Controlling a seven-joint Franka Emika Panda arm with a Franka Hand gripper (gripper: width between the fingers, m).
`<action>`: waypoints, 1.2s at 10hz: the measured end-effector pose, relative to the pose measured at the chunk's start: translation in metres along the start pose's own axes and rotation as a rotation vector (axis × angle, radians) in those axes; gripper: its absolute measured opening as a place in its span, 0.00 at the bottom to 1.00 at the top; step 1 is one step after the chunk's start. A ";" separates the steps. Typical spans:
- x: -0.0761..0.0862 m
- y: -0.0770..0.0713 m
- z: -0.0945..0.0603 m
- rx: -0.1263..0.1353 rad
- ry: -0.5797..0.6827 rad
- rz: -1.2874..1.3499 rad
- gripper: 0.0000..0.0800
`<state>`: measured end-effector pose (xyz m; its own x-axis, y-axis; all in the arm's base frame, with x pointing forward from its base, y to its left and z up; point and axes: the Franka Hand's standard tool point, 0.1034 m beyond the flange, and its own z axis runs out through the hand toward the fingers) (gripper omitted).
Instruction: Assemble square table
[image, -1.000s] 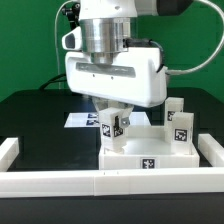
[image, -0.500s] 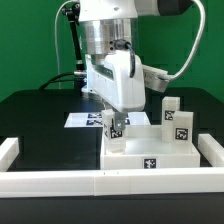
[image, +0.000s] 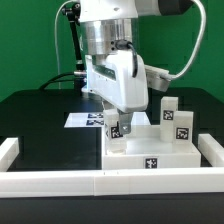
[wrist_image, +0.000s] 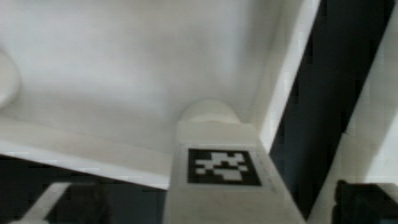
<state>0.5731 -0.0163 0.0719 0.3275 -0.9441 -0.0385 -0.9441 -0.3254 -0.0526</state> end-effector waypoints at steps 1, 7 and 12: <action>-0.001 0.000 0.000 -0.002 0.000 -0.096 0.81; -0.004 0.002 -0.004 0.000 0.003 -0.769 0.81; 0.000 0.003 -0.005 -0.013 0.010 -1.104 0.81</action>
Offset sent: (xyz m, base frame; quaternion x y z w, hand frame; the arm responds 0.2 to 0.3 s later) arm -0.0098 0.0035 0.0042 0.0115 -0.0114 -0.2697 0.9628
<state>0.5701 -0.0175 0.0763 0.9905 -0.1342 0.0312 -0.1328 -0.9902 -0.0428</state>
